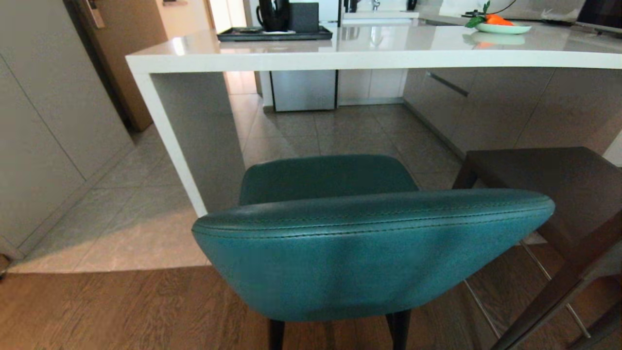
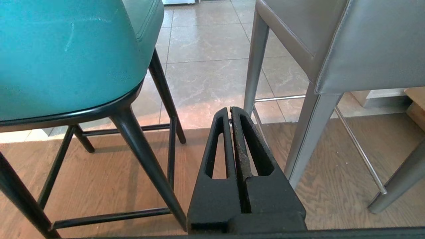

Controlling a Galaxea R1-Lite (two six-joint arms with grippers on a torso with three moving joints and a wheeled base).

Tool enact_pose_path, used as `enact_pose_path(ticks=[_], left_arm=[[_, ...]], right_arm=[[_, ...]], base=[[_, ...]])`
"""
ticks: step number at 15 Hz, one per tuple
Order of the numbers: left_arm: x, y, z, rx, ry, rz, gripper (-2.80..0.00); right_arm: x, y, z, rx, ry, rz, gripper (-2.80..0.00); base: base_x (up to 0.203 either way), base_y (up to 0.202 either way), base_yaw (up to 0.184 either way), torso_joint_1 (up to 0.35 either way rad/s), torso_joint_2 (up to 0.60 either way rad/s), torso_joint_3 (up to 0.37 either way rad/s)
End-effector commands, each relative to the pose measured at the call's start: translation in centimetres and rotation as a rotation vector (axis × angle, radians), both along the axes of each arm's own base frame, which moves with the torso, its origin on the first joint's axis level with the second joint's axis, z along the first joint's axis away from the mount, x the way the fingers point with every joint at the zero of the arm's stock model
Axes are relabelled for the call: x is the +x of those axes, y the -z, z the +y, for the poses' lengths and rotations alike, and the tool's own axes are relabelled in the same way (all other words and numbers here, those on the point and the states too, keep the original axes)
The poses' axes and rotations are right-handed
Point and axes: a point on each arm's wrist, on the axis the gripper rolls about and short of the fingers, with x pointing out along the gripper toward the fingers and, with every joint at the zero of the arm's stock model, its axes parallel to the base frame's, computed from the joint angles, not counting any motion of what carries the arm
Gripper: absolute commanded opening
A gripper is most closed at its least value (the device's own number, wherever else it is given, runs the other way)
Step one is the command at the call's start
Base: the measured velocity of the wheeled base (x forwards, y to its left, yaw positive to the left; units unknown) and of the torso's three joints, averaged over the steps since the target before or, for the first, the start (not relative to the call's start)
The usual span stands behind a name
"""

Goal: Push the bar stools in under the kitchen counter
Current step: Push the gray chair back under the dining table

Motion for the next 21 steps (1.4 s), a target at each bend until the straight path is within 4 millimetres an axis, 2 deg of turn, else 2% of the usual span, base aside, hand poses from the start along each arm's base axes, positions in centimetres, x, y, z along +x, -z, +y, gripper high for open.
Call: enact_pose_path(ticks=[1, 12, 21], left_arm=[[0.28, 0.93, 0.0, -0.001, 0.001, 0.035, -2.8], [0.28, 0.9, 0.0, 0.016, -0.001, 0.036, -2.8], [0.27, 0.9, 0.02, 0.006, -0.006, 0.034, -2.8]], right_arm=[[0.2, 0.67, 0.0, -0.001, 0.0, 0.025, -2.8], [0.2, 0.67, 0.0, -0.001, 0.0, 0.025, -2.8], [0.2, 0.67, 0.0, -0.001, 0.0, 0.025, -2.8]], base=[[0.0, 0.0, 0.0, 0.0, 0.0, 0.0], [0.0, 0.0, 0.0, 0.0, 0.0, 0.003], [0.0, 0.0, 0.0, 0.002, 0.0, 0.172]])
